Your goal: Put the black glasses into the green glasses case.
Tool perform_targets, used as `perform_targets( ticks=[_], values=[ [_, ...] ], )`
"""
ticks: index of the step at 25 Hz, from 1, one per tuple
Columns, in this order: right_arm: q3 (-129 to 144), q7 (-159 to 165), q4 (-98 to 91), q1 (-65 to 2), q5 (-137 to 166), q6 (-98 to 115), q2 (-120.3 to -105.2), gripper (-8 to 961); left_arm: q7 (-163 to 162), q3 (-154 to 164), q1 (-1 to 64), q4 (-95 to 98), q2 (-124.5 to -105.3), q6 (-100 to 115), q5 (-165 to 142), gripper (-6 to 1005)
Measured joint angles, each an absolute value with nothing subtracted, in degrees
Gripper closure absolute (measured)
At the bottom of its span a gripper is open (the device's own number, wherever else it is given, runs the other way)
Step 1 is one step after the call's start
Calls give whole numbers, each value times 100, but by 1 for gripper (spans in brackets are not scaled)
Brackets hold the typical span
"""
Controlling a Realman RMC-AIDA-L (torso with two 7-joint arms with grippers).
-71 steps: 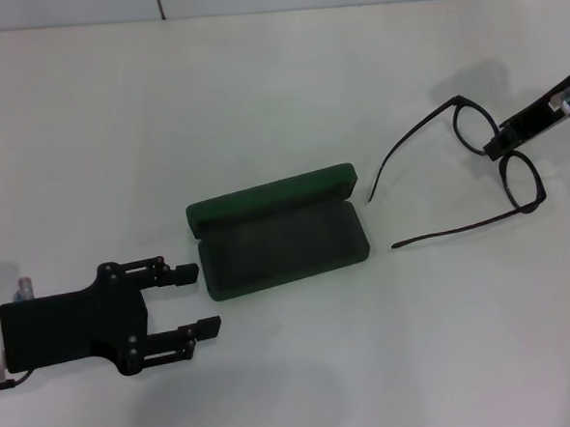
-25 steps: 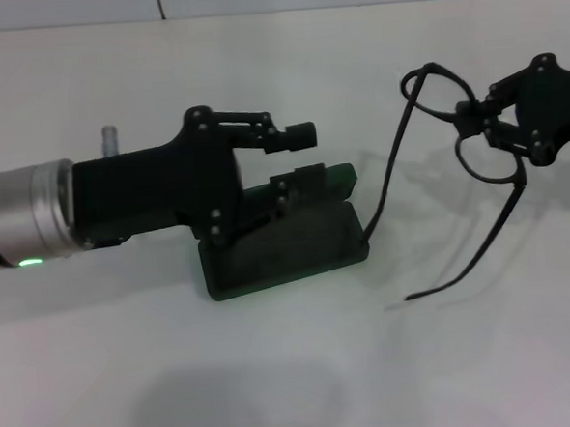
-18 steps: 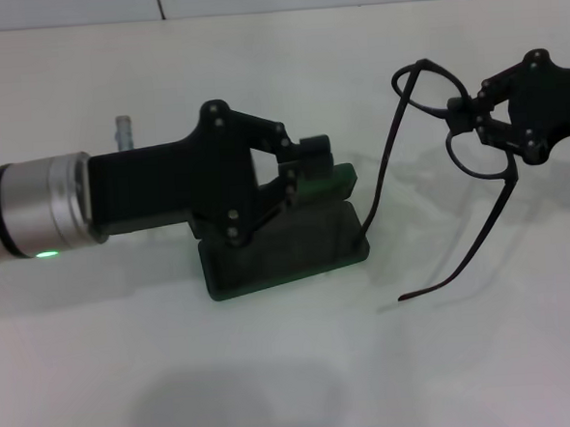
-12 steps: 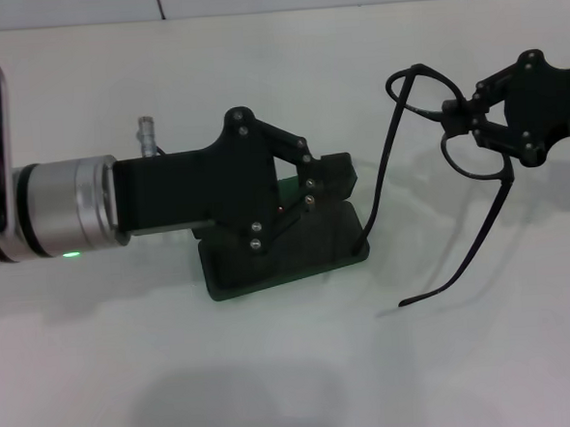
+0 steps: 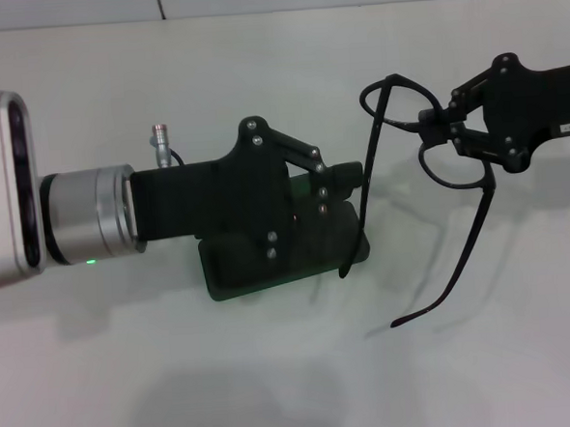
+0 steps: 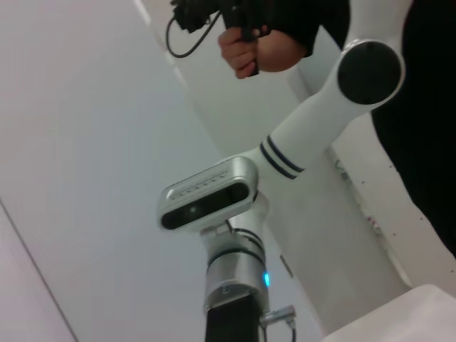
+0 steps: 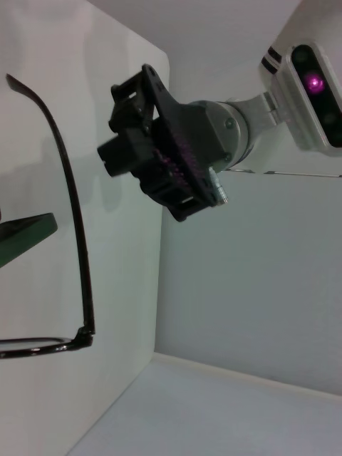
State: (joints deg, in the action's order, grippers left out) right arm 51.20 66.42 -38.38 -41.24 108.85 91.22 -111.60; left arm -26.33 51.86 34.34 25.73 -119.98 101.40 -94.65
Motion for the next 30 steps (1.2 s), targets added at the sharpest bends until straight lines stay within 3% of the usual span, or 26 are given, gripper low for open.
perform_targets(
  ticks=[9,18,30],
  values=[
    [5262,6459,-3713,-4278,10886,9401,-11120,860,-2337,5336,3397,2648,-11978,10696,-9366,1000],
    [5197,5721,-3585,-4133,10412,9408,-11212,861,-2305,5336,3381,2783,-11961,10811,-9340,999],
    [5194,5529,-2818,-4325,9971,9362,-11136,861,-2303,5335,3421,2874,-11962,10934,-9335,998]
  ],
)
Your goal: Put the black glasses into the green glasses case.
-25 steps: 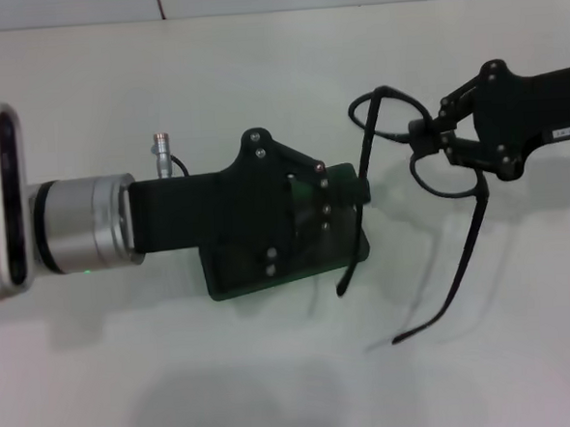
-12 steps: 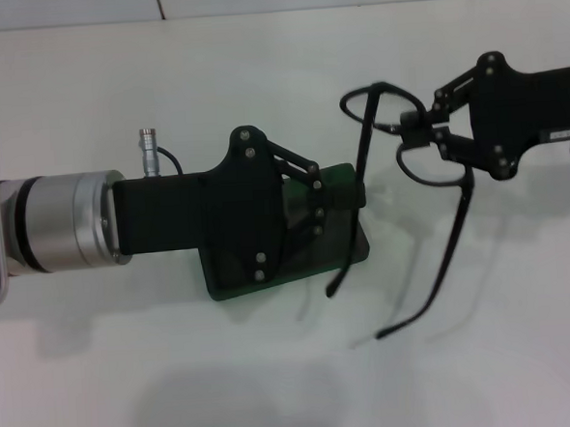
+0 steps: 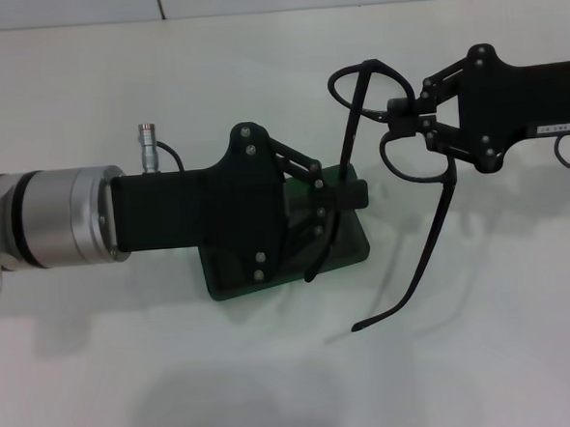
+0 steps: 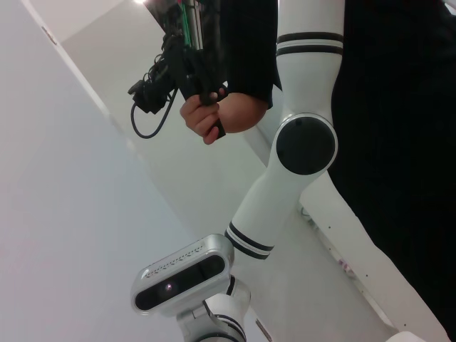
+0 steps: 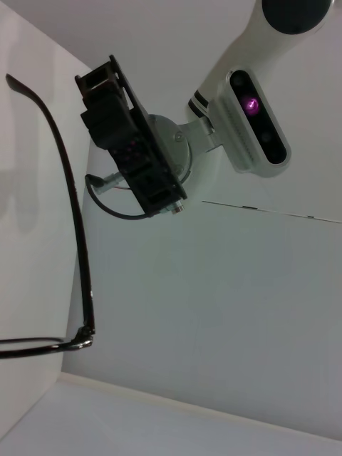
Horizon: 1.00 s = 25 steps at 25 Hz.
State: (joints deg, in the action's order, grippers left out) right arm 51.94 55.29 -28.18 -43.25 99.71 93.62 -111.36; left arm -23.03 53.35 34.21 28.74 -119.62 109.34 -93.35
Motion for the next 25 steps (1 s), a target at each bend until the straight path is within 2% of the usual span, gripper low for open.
perform_targets(
  ticks=[7,25],
  values=[
    [5194,5536,-2711,-4341,9887,9418,-11082,861,-2301,5335,3451,2874,-11961,10934,-9334,997],
    [5194,5639,-2666,-4386,9648,9649,-11088,862,-2251,5543,3739,2835,-11996,10898,-9338,995]
  ],
)
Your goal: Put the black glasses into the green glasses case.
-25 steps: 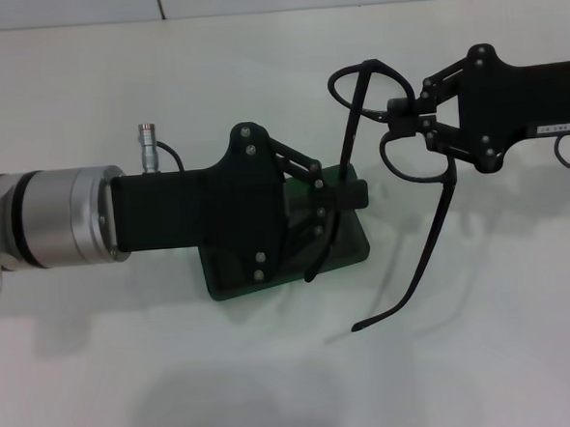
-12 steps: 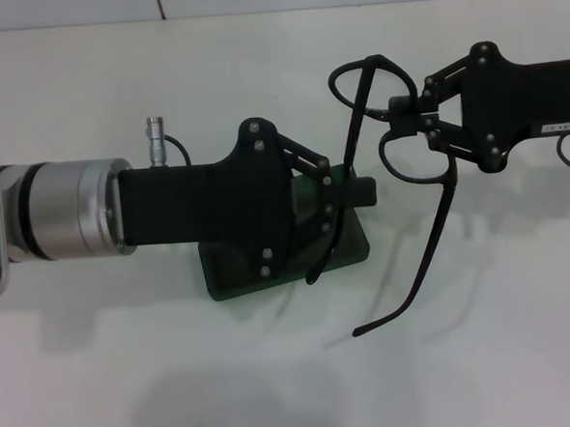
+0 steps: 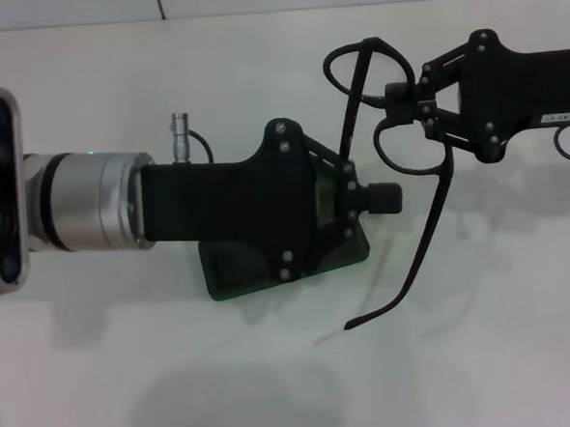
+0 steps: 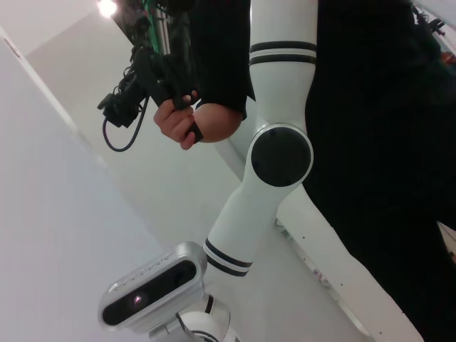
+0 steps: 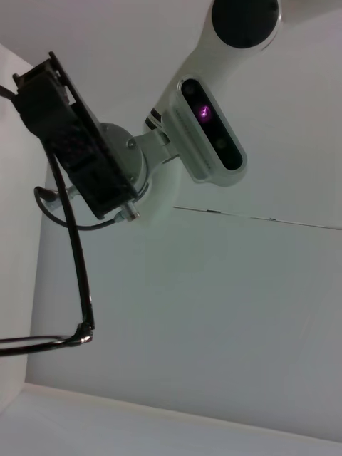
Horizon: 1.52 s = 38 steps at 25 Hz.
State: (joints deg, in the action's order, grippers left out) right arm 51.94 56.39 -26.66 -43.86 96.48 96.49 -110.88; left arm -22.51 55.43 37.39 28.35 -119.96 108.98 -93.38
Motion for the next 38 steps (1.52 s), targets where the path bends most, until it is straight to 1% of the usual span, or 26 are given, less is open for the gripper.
perform_targets(
  ticks=[6,19,30,38],
  values=[
    [5194,5661,-2663,-4385,9574,9690,-11137,862,-2249,5560,3867,2784,-12017,10889,-9335,994],
    [5194,5645,-2662,-4345,9216,9949,-11170,863,-2178,5616,4106,2475,-12039,10889,-9317,993],
    [5194,5622,-2644,-4352,9150,9927,-11337,863,-2149,5637,4289,2242,-12050,10880,-9193,992],
    [5196,5619,-2636,-4400,9054,10019,-11370,863,-2111,5645,4379,2140,-12058,10880,-9174,991]
  ],
)
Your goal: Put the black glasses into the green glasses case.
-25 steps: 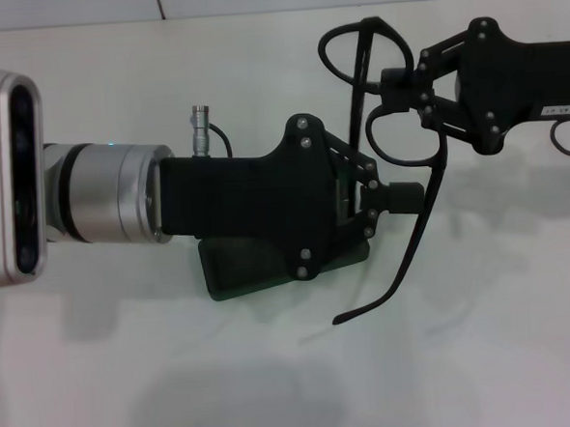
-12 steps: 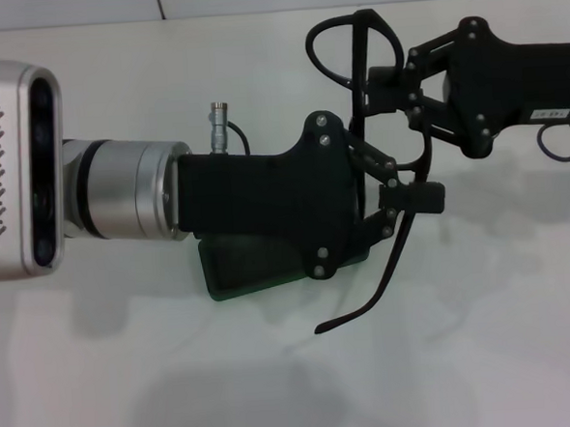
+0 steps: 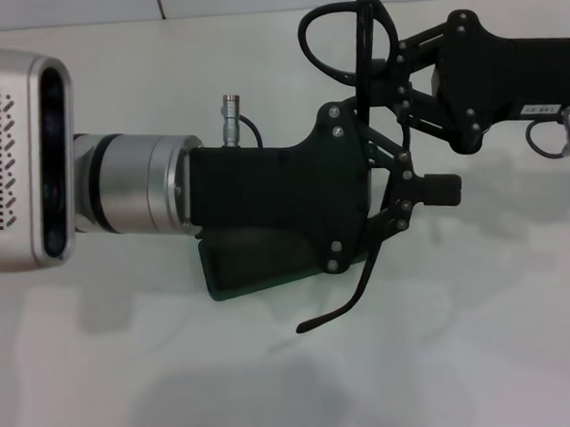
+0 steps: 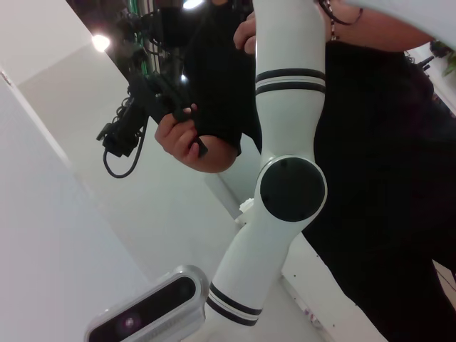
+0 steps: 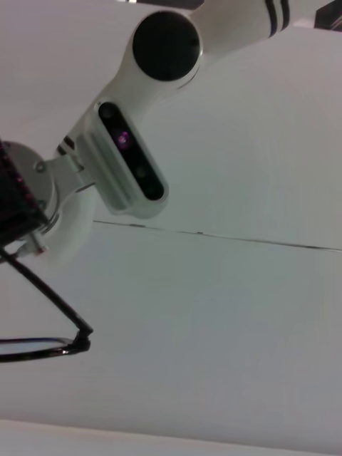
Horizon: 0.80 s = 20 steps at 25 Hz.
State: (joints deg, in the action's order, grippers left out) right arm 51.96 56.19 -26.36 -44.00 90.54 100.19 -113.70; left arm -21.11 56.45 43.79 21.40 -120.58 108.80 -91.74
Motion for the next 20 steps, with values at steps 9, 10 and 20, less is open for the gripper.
perform_targets(
  ticks=[9,10,20],
  values=[
    [5197,5614,-2636,-4403,9050,10187,-11378,864,-2109,5719,4580,1908,-12059,10721,-9098,990],
    [5198,5613,-2636,-4403,9050,10204,-11381,864,-2110,5752,4587,1908,-12059,10692,-9076,990],
    [5194,5605,-2637,-4375,9045,10285,-11391,864,-2155,6149,4579,1908,-12051,10538,-8603,989]
  ],
)
